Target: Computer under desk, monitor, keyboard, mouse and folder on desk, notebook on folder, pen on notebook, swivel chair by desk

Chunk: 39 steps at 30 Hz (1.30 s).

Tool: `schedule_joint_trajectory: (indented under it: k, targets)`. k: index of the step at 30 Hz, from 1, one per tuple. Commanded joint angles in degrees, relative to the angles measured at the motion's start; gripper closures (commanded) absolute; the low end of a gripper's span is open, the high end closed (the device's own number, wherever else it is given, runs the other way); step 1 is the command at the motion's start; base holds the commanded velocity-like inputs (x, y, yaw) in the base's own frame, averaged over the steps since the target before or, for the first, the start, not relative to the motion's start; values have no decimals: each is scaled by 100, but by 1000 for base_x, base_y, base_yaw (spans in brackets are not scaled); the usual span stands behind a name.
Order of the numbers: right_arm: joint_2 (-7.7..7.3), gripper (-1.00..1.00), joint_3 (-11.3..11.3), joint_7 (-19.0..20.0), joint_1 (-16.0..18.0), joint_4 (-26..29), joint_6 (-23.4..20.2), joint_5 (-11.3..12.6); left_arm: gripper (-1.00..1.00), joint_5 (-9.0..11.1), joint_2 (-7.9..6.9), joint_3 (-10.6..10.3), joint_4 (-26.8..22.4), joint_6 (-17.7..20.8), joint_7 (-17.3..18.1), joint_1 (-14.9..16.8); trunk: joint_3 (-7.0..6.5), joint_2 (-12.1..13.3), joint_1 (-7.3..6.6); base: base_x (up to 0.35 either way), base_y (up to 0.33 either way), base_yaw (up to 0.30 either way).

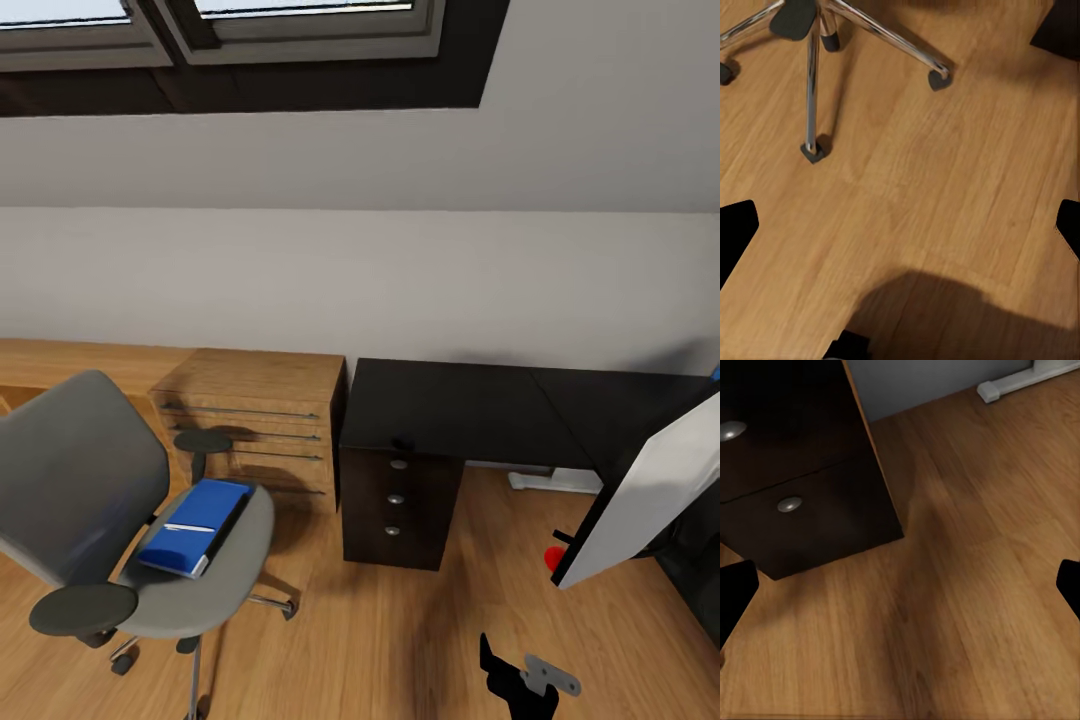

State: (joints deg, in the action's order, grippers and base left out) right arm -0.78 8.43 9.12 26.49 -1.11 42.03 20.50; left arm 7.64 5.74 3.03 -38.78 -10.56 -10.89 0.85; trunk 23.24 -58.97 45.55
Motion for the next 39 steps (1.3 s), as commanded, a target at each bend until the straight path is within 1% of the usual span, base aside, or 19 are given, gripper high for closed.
schedule_joint_trajectory:
  k: [1,6,7,10,12,16,18,19,21,22,23,26,27,28,29,30,31,34,39]
  targets:
    - [-1,-100,43,58,6,-10,19,20,-100,52,4,5,-18,-23,4,3,6,-4,0,0,0,0]
    - [-1,-100,25,61,5,0,37,-35,-100,57,2,11,-333,-9,-5,3,6,-4,0,0,0,0]
    - [18,-100,1,93,7,229,17,-801,-100,77,24,3,-1939,1362,-46,3,6,-4,0,0,0,0]
    - [97,-100,1,82,9,466,-88,-859,-100,78,24,-1,-2278,1810,-58,3,6,-4,0,0,0,0]
    - [223,-100,6,-6,12,891,-424,-908,-100,79,33,-3,-2696,2202,-70,3,6,-4,0,0,0,0]
    - [286,-100,5,-210,11,1405,-1007,-929,-100,79,73,-3,-3048,2388,-76,3,6,-4,0,0,0,0]
    - [318,-100,2,-429,13,1914,-1707,-932,-100,79,152,-4,-3287,2576,-78,1,6,-4,0,0,0,0]
    - [344,-100,0,-542,13,2268,-2232,-933,-100,83,201,-4,-3380,2875,-82,-6,6,-4,0,0,0,0]
    - [394,-100,-5,-637,24,2695,-2880,-935,-100,89,239,-4,-3488,3411,-89,32,6,-4,0,0,0,0]
    - [408,-100,-6,-657,29,2781,-3022,-937,-100,91,247,-4,-3516,3530,-91,56,6,-4,0,0,0,0]
    - [463,-100,-34,-914,193,3065,-3837,-941,-100,102,337,1,-3608,4006,-95,344,6,-4,0,0,0,0]
    - [477,-100,-56,-1180,483,3136,-4369,-942,-100,119,377,3,-3631,4164,-96,506,6,-4,0,0,0,0]
    - [478,-100,-65,-1532,897,3163,-5021,-928,-100,190,395,16,-3642,4247,-97,599,6,-4,0,0,0,0]
    - [475,-100,-65,-1631,1031,3168,-5233,-917,-100,226,398,30,-3644,4262,-95,619,6,-4,0,0,0,0]
    - [470,-100,-55,-1771,1265,3182,-5604,-893,-100,302,399,52,-3648,4282,-93,647,6,-4,0,0,0,0]
    - [467,-100,-51,-1817,1358,3190,-5751,-882,-100,338,400,58,-3649,4287,-92,657,6,-4,0,0,0,0]
    - [457,-100,-41,-1892,1538,3232,-6007,-862,-100,394,399,64,-3653,4294,-86,671,6,-4,0,0,0,0]
    - [470,-100,-48,-1943,1631,3300,-6063,-872,-100,452,388,71,-3662,4302,-77,687,6,-4,0,0,0,0]
    - [441,-100,-57,-1988,1718,3398,-5917,-938,-100,485,374,75,-3631,4299,-87,696,6,-4,0,41,0,0]
